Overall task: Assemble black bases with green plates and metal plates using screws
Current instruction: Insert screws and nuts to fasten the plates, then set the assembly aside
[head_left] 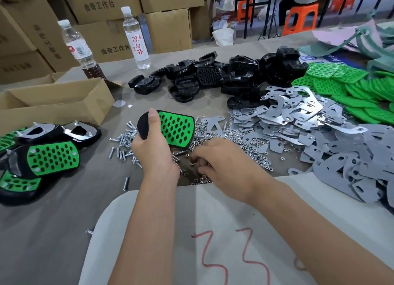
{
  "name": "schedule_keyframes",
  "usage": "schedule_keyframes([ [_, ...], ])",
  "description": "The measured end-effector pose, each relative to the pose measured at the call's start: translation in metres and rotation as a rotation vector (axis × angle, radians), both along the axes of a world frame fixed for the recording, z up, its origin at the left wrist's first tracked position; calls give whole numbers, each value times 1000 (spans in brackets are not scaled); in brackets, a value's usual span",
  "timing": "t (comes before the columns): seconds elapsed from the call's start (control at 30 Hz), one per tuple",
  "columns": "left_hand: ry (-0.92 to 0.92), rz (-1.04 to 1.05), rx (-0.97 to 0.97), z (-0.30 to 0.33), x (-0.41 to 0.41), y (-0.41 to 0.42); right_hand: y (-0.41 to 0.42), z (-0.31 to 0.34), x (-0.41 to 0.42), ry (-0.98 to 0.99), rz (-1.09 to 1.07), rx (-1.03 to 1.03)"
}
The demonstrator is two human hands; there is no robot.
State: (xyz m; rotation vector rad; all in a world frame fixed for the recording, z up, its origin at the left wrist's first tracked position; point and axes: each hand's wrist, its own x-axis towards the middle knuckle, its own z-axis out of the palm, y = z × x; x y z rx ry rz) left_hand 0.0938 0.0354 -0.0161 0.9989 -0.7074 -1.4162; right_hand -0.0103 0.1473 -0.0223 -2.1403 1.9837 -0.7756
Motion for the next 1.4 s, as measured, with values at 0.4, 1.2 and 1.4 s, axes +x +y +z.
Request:
schedule_keyframes([
  [0.4,-172,-245,50,-2,-7,11,12,1,-37,-93,-219,-75],
  [1.2,-327,-403,-72,8,-8,25,16,1,-44,-828,-438,-484],
  [1.4,-525,-441,-251,15,-14,37,15,5,-41,-913,-275,-398],
])
